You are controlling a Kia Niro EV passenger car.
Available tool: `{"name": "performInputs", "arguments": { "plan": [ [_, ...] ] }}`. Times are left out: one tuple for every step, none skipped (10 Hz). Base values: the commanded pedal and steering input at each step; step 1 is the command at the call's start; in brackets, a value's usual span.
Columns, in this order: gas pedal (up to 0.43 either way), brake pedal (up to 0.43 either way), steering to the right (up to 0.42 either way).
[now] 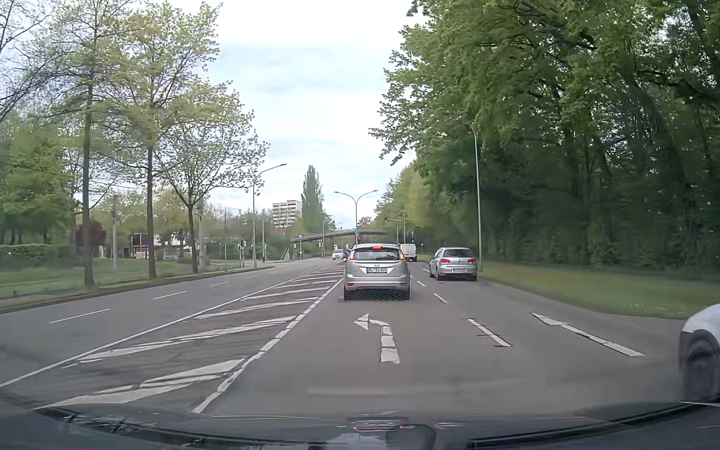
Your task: Follow the waypoints while adhering to traffic rules and regulations
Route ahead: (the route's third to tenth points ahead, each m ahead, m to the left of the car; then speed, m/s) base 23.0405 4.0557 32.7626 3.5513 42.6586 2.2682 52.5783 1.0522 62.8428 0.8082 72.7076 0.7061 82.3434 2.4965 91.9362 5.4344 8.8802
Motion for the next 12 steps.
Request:
{"name": "performInputs", "arguments": {
  "plan": [
    [0.0, 0.0, 0.0],
    [0.0, 0.0, 0.0],
    [0.0, 0.0, 0.0],
    [0.0, 0.0, 0.0],
    [0.0, 0.0, 0.0],
    [0.0, 0.0, 0.0],
    [0.0, 0.0, 0.0],
    [0.0, 0.0, 0.0],
    [0.0, 0.0, 0.0],
    [0.0, 0.0, 0.0],
    [0.0, 0.0, 0.0],
    [0.0, 0.0, 0.0]
  ]
}}
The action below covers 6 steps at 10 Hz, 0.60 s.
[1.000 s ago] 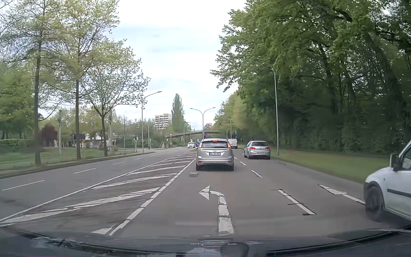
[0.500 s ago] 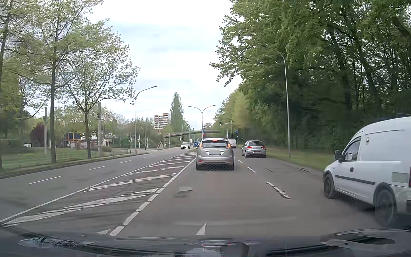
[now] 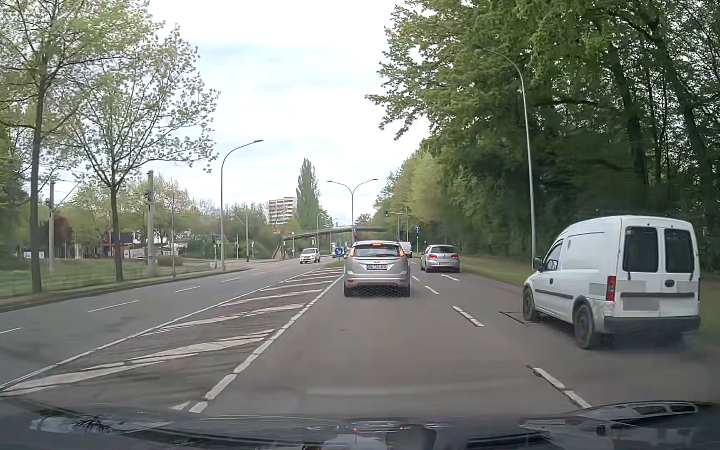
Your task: Follow the waypoints while adhering to traffic rules and regulations
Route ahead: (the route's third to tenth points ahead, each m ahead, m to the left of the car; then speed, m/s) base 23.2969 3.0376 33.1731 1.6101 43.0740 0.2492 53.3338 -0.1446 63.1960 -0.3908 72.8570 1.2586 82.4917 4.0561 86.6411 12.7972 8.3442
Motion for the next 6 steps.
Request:
{"name": "performInputs", "arguments": {
  "plan": [
    [0.0, 0.0, 0.0],
    [0.0, 0.0, 0.0],
    [0.0, 0.0, 0.0],
    [0.0, 0.0, 0.0],
    [0.0, 0.0, -0.005],
    [0.0, 0.0, -0.005]
  ]
}}
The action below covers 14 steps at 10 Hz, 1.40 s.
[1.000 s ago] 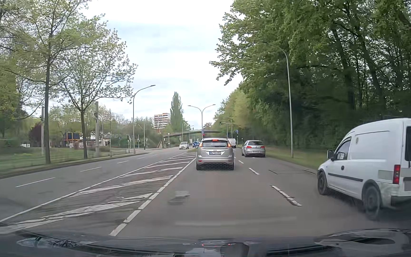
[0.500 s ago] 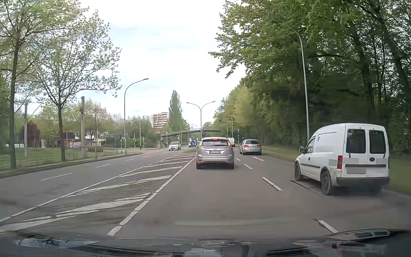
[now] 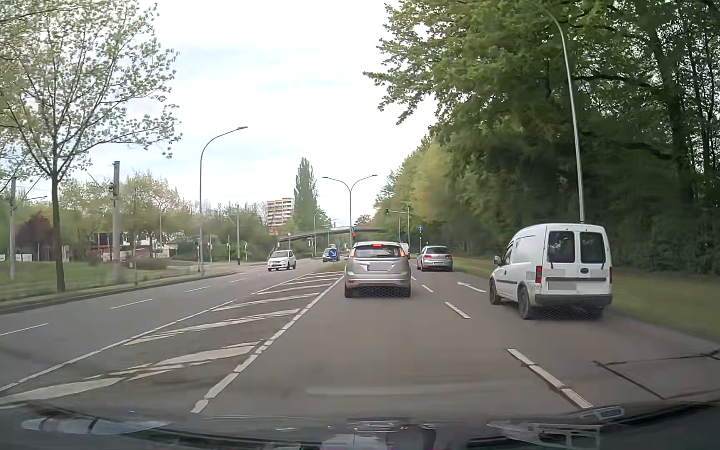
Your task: Follow the waypoints while adhering to traffic rules and regulations
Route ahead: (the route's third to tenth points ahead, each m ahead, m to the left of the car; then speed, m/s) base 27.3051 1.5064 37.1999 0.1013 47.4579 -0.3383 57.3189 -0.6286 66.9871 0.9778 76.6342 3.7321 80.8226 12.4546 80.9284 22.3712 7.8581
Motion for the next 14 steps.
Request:
{"name": "performInputs", "arguments": {
  "plan": [
    [0.0, 0.0, -0.003],
    [0.0, 0.0, 0.0],
    [0.0, 0.0, 0.0],
    [0.0, 0.0, 0.0],
    [0.0, 0.0, 0.002],
    [0.0, 0.0, 0.003],
    [0.0, 0.0, 0.003],
    [0.0, 0.0, 0.002],
    [0.0, 0.0, 0.002],
    [0.0, 0.0, 0.002],
    [0.0, 0.0, 0.002],
    [0.0, 0.0, 0.002],
    [0.0, 0.0, 0.002],
    [0.0, 0.0, 0.002]
  ]
}}
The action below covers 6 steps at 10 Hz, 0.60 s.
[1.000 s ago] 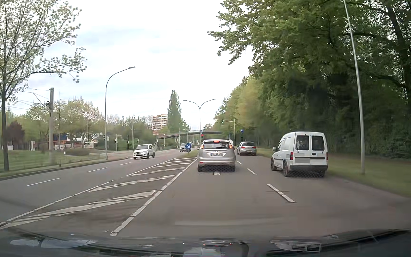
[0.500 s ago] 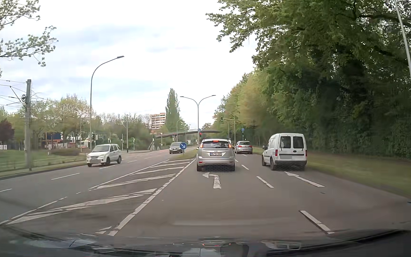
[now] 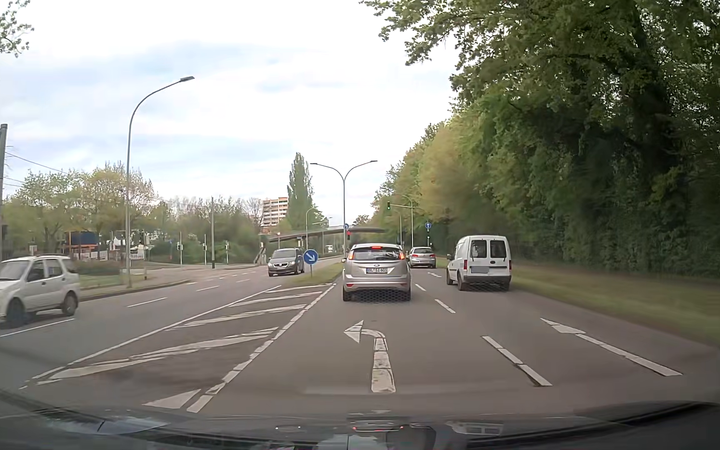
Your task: Follow the waypoints while adhering to traffic rules and regulations
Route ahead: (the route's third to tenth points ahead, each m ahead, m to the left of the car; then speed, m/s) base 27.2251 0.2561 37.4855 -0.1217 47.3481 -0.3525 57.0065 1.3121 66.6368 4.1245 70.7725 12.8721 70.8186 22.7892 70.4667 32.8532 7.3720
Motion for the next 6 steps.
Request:
{"name": "performInputs", "arguments": {
  "plan": [
    [0.0, 0.0, 0.002],
    [0.0, 0.0, 0.002],
    [0.0, 0.0, 0.002],
    [0.0, 0.0, 0.002],
    [0.0, 0.0, 0.001],
    [0.0, 0.018, 0.001]
  ]
}}
